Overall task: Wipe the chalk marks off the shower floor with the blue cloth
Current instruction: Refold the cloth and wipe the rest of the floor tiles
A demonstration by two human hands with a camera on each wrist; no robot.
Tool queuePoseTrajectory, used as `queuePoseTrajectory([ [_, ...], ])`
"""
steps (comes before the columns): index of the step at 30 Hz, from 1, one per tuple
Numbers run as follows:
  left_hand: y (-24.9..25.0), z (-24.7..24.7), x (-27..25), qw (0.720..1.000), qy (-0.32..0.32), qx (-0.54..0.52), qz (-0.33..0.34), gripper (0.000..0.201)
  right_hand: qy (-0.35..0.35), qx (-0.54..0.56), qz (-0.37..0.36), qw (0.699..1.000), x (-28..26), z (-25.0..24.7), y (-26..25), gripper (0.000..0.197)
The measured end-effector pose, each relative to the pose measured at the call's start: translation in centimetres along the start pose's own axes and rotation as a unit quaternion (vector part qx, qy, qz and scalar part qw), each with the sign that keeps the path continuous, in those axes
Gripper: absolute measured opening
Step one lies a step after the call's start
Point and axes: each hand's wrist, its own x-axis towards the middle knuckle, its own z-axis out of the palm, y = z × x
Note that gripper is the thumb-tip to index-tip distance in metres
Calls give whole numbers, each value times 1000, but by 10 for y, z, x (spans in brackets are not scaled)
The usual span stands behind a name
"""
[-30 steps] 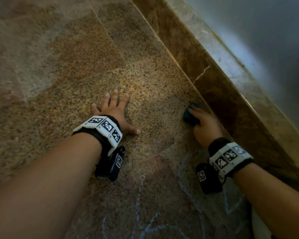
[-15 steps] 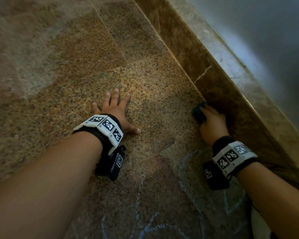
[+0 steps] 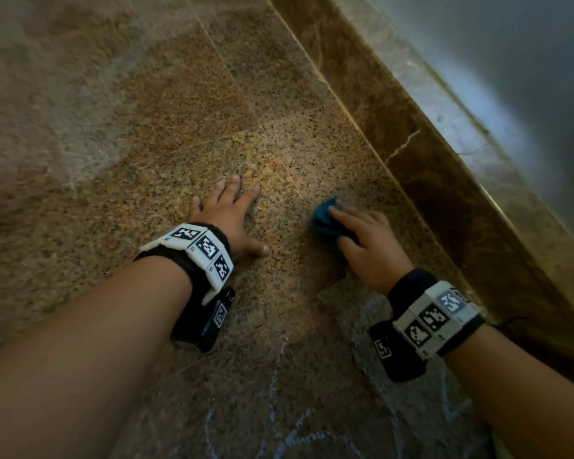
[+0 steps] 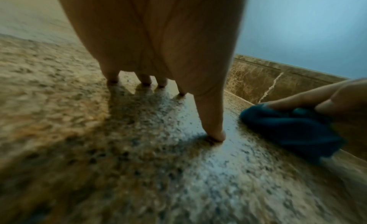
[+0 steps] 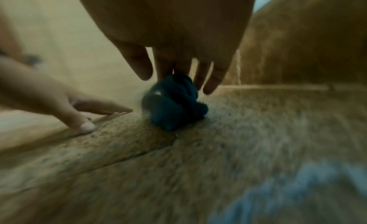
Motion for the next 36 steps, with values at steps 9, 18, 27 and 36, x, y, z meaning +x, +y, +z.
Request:
queuePoseTrajectory([
  [9, -7, 2, -20, 992, 49, -116, -13, 87, -71, -116, 35, 990, 15, -7, -7, 53],
  [18, -20, -17, -51, 980, 77, -184, -13, 81, -55, -39, 47, 997, 14, 3, -20, 27],
  [27, -23, -45, -94, 914, 85, -390, 72, 70, -75, 315, -58, 944, 35, -8, -107, 18],
  [36, -42, -49, -130, 869, 157, -468, 40, 60, -153, 388, -128, 900, 34, 3, -157, 20],
])
